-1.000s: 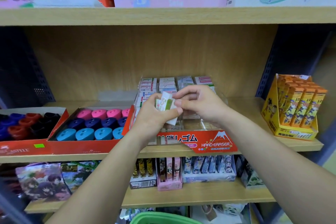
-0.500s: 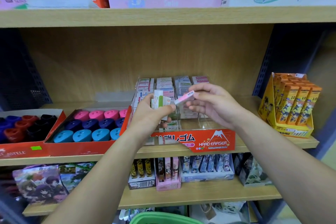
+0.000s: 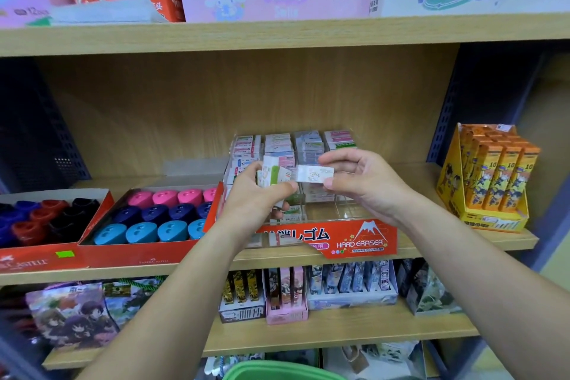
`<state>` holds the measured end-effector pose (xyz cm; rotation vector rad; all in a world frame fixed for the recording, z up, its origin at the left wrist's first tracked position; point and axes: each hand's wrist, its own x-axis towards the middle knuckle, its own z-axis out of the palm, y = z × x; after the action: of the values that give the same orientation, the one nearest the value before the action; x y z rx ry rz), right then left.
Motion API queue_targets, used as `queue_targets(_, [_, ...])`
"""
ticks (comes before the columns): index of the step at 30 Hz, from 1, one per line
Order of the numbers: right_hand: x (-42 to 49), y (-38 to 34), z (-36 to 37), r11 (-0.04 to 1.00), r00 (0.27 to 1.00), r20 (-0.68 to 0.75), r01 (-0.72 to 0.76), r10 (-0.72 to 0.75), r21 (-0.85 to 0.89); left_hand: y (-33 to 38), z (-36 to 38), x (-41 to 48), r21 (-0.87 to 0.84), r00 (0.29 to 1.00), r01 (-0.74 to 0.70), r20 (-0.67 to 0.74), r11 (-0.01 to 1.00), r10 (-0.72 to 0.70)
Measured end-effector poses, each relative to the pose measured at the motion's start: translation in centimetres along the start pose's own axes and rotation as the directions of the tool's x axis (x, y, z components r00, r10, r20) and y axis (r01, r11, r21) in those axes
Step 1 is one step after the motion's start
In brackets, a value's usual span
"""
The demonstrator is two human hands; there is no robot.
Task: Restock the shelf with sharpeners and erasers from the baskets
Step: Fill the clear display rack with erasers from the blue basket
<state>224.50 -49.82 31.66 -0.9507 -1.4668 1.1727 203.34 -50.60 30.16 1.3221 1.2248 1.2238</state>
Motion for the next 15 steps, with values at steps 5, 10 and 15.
queue_targets(5, [0.7,-0.3,-1.0,0.999,0.979,-0.203,-0.029,0.023,-0.026,0.8,-1.2,0.4,-0.018,0.998,0.059,-0.027,0.998,-0.059])
queue_targets(10, [2.6,-0.6,-0.5,0.981,0.972,-0.232,-0.017,-0.029,-0.196,1.9,-4.1,0.2,0.136,0.999,0.032,0.003,0.990,-0.033])
queue_targets(15, [6.4,0.0,2.2,0.901,0.982,-0.166,0.014,-0.095,-0.434,2.2,-5.9,0.0,0.330,1.000,-0.030,0.010,0.944,0.028])
